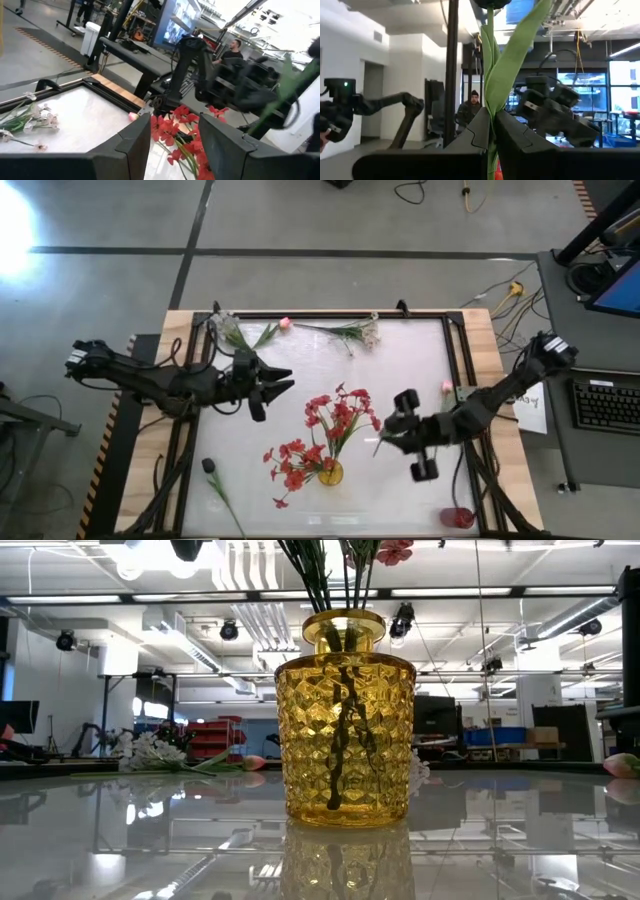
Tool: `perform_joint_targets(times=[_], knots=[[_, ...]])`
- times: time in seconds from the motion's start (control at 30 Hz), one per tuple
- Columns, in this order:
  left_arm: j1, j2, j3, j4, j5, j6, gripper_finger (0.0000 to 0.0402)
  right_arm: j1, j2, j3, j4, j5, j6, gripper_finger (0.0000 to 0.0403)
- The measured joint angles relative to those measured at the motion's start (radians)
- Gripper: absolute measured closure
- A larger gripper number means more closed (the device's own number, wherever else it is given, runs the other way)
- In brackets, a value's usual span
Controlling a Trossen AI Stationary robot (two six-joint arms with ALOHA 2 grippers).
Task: Sort flowers into vase by color
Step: Put the top black tulip into the yellow vase
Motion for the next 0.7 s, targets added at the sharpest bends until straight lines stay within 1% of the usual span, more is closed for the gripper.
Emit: perform_joint_targets(times=[0.07, 0.2, 0.4, 0.53, 0.7], knots=[[0.000, 0.001, 0.000, 0.002, 0.000, 0.000, 0.0245, 0.000, 0.069, 0.052, 0.033, -0.012, -0.006, 0.0391], [0.000, -0.002, 0.000, 0.002, 0.000, -0.003, 0.0245, 0.000, 0.198, 0.153, 0.067, -0.069, -0.014, 0.0391], [0.000, -0.005, 0.000, 0.000, 0.002, -0.003, 0.0245, -0.005, 0.341, 0.259, 0.072, -0.069, -0.033, 0.0391], [0.000, -0.004, 0.000, 0.000, 0.003, -0.003, 0.0245, -0.012, 0.422, 0.282, 0.142, -0.069, -0.049, 0.0391], [0.000, -0.005, 0.000, 0.000, 0.003, -0.003, 0.0245, -0.045, 0.500, 0.275, 0.285, -0.071, -0.049, 0.0391]])
